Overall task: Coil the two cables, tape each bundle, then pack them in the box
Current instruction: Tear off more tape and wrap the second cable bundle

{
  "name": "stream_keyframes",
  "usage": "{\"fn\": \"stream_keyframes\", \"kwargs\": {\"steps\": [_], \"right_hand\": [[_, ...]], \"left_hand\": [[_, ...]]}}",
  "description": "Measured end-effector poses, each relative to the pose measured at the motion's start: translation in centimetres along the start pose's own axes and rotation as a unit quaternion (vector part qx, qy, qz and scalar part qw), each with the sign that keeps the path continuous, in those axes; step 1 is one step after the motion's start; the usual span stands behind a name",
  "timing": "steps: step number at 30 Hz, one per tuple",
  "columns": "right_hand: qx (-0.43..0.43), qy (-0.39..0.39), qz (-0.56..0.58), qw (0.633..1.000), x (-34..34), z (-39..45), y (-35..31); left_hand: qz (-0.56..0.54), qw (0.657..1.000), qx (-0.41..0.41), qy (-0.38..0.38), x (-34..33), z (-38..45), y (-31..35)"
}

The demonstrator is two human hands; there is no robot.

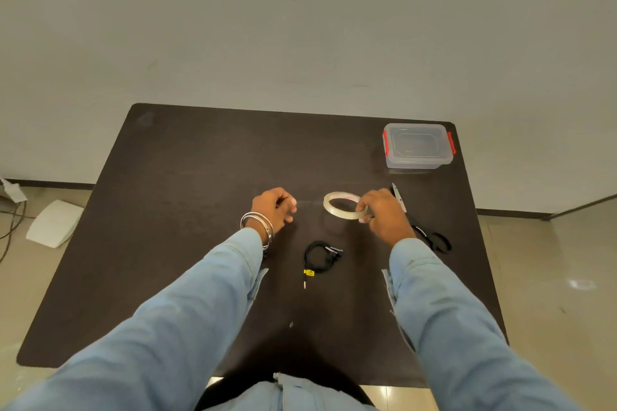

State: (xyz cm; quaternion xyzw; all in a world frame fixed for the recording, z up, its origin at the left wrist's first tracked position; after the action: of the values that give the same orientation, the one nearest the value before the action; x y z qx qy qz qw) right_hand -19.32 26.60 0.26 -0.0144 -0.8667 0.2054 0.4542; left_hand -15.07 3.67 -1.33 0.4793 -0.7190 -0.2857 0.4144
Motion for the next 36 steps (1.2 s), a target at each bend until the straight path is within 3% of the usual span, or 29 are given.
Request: {"fn": "stream_keyframes", "kwargs": {"steps": [4,9,11,13,15,17,19,21,27,36], "right_hand": [[0.040,0.020,-0.058,0.997,-1.2,1.6,1.1],[0.067,-0.003,-0.166,0.984,-4.2,3.0,1.5],[0.087,-0.007,-0.111,0.990,-4.2,3.0,1.7],[0.102,0.043,-0.008,0.994,-3.8,2.0,2.4],[0.038,0.143,0.080,0.986,-3.3,0.1,4.1],[-0.109,0.215,0.122,0.963,-3.1,-2.0,6.6],[-0.275,0.189,0.125,0.934,-3.5,-3.7,9.1],[-0.353,0.129,0.108,0.920,-4.3,-4.9,10.6],[-0.310,0.082,0.114,0.940,-5.4,-5.8,11.1],[-0.388,0.002,0.075,0.919,-4.6,-5.7,9.8]], "left_hand": [[0.006,0.999,0.005,0.037,-1.1,1.3,-0.7],[0.069,0.997,0.033,0.031,-2.4,2.5,-2.2],[0.058,0.996,0.053,0.038,-2.7,2.6,-3.0],[0.053,0.996,0.062,0.037,-3.0,2.7,-3.5],[0.051,0.996,0.063,0.032,-3.4,2.8,-3.8],[0.045,0.997,0.058,0.036,-3.6,2.9,-3.9],[0.036,0.997,0.051,0.038,-3.8,3.0,-3.9],[0.037,0.998,0.045,0.036,-4.0,3.1,-3.8],[0.040,0.998,0.032,0.027,-4.5,3.0,-3.7],[0.073,0.997,0.027,0.027,-3.6,2.7,-2.8]]}}
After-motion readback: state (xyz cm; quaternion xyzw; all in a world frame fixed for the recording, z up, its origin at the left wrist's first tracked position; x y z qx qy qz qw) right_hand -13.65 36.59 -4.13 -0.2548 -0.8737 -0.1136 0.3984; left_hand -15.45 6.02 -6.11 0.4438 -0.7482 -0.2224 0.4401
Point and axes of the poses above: each hand's wrist, its own z-axis towards the middle knuckle, its own x-axis out of the back of the hand, y = z × x, the point moved 4 cm from there along z, towards the middle knuckle, and after that the axes turned 14 degrees about -y, right-handed, at the moved point
